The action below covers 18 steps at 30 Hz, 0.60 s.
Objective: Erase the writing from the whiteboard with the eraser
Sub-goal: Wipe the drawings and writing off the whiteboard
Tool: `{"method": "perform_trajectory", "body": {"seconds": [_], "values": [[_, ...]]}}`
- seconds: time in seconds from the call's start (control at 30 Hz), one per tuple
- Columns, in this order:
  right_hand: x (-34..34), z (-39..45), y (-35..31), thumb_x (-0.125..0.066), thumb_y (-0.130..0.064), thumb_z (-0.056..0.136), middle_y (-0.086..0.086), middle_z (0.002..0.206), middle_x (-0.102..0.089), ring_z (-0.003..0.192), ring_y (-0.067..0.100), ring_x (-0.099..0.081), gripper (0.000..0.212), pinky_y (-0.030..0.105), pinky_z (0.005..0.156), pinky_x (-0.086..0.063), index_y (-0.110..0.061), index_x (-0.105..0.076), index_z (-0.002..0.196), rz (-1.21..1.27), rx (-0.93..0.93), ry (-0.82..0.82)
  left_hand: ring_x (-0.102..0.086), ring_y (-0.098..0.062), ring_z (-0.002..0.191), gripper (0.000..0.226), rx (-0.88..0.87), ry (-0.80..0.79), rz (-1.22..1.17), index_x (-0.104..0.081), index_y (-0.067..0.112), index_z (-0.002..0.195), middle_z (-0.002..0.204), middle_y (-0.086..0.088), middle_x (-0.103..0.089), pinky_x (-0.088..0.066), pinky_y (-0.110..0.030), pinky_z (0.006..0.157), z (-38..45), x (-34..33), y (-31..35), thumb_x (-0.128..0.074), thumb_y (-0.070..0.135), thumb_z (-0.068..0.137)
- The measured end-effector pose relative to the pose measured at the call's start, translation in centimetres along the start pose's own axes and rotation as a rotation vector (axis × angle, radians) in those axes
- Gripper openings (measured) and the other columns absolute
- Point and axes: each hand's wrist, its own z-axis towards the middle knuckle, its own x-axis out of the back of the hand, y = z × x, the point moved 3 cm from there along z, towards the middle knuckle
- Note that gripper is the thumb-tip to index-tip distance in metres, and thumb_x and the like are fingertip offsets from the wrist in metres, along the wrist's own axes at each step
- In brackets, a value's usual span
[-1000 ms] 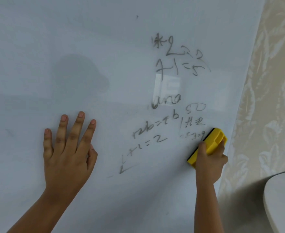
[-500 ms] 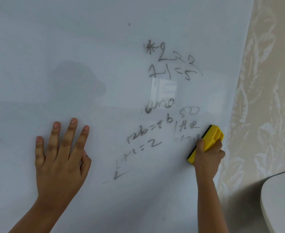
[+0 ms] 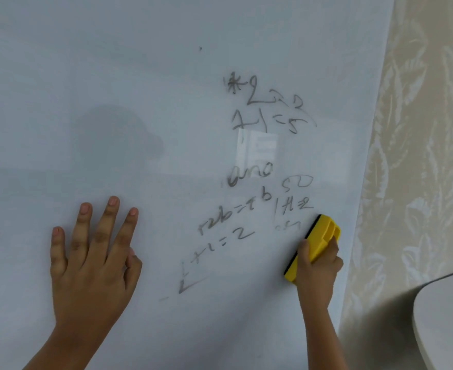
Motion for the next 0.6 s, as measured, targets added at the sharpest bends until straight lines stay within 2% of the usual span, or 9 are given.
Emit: {"method": "perform_trajectory", "body": {"seconds": [0.07, 0.17, 0.23, 0.27, 0.33, 0.4, 0.43, 0.47, 0.6], "values": [[0.4, -1.1, 1.2, -0.049, -0.044, 0.088, 0.015, 0.124, -0.04, 0.102, 0.036, -0.048, 0.065, 0.043, 0.071, -0.038, -0.029, -0.017, 0.141, -0.023, 0.008, -0.013, -0.029, -0.037, 0.14, 0.048, 0.003, -0.005, 0.0, -0.042, 0.01, 0.143, 0.148, -0.016, -0.04, -0.013, -0.052, 0.116, -0.1, 0.0, -0.1, -0.037, 0.018, 0.096], [1.3, 1.3, 1.3, -0.049, -0.04, 0.089, 0.022, 0.132, -0.036, 0.108, 0.043, -0.047, 0.064, 0.048, 0.081, -0.039, -0.022, -0.019, 0.143, 0.05, -0.204, 0.01, -0.029, -0.038, 0.139, 0.048, 0.002, -0.008, -0.006, -0.043, 0.01, 0.142, 0.147, -0.017, -0.041, -0.013, -0.052, 0.116, 0.0, 0.1, 0.2, -0.037, 0.017, 0.096], [1.5, 3.2, -0.4, -0.048, -0.039, 0.09, 0.024, 0.134, -0.034, 0.113, 0.044, -0.044, 0.064, 0.051, 0.088, -0.038, -0.019, -0.02, 0.143, 0.065, -0.256, 0.042, -0.03, -0.039, 0.138, 0.047, -0.001, -0.015, -0.013, -0.044, 0.009, 0.142, 0.147, -0.018, -0.041, -0.014, -0.053, 0.115, 0.0, 0.1, 0.1, -0.038, 0.017, 0.095], [1.3, 3.4, -1.8, -0.048, -0.04, 0.09, 0.023, 0.134, -0.034, 0.115, 0.043, -0.043, 0.064, 0.052, 0.089, -0.038, -0.019, -0.019, 0.143, 0.055, -0.203, 0.041, -0.03, -0.039, 0.138, 0.048, 0.0, -0.013, -0.019, -0.043, 0.009, 0.142, 0.147, -0.018, -0.041, -0.015, -0.054, 0.115, 0.0, 0.1, 0.1, -0.038, 0.017, 0.095], [0.2, 1.7, -4.5, -0.049, -0.043, 0.089, 0.018, 0.131, -0.035, 0.113, 0.038, -0.044, 0.067, 0.05, 0.086, -0.04, -0.023, -0.017, 0.143, 0.048, 0.024, -0.004, -0.028, -0.039, 0.139, 0.049, 0.001, -0.011, -0.027, -0.042, 0.009, 0.143, 0.147, -0.019, -0.04, -0.021, -0.058, 0.111, -0.2, 0.1, 0.0, -0.037, 0.016, 0.095], [-1.0, -1.3, -5.1, -0.047, -0.051, 0.086, 0.011, 0.123, -0.038, 0.1, 0.029, -0.048, 0.068, 0.045, 0.075, -0.043, -0.028, -0.016, 0.142, -0.029, 0.272, -0.059, -0.027, -0.039, 0.139, 0.049, 0.001, -0.015, -0.035, -0.041, 0.009, 0.144, 0.148, -0.019, -0.039, -0.025, -0.062, 0.107, -0.2, 0.0, 0.1, -0.036, 0.016, 0.095], [-1.0, -2.5, -4.7, -0.045, -0.053, 0.084, 0.009, 0.121, -0.038, 0.096, 0.027, -0.048, 0.068, 0.043, 0.072, -0.043, -0.029, -0.016, 0.141, -0.08, 0.332, -0.063, -0.027, -0.039, 0.139, 0.049, 0.002, -0.013, -0.031, -0.041, 0.009, 0.144, 0.147, -0.019, -0.04, -0.025, -0.062, 0.108, -0.2, 0.0, 0.1, -0.036, 0.016, 0.095], [-0.7, -2.6, -4.1, -0.045, -0.053, 0.084, 0.01, 0.121, -0.039, 0.097, 0.029, -0.049, 0.068, 0.045, 0.073, -0.043, -0.029, -0.016, 0.141, -0.113, 0.311, -0.047, -0.028, -0.039, 0.139, 0.049, 0.004, -0.008, -0.026, -0.041, 0.009, 0.143, 0.147, -0.019, -0.04, -0.022, -0.06, 0.11, -0.1, 0.0, 0.1, -0.037, 0.016, 0.095], [1.0, 2.5, -3.1, -0.047, -0.042, 0.089, 0.02, 0.131, -0.036, 0.113, 0.041, -0.044, 0.064, 0.055, 0.088, -0.039, -0.023, -0.017, 0.143, 0.01, -0.132, 0.032, -0.029, -0.038, 0.139, 0.048, 0.011, -0.016, -0.016, -0.043, 0.009, 0.142, 0.147, -0.017, -0.04, -0.012, -0.052, 0.116, -0.1, 0.2, 0.2, -0.038, 0.017, 0.095]]}}
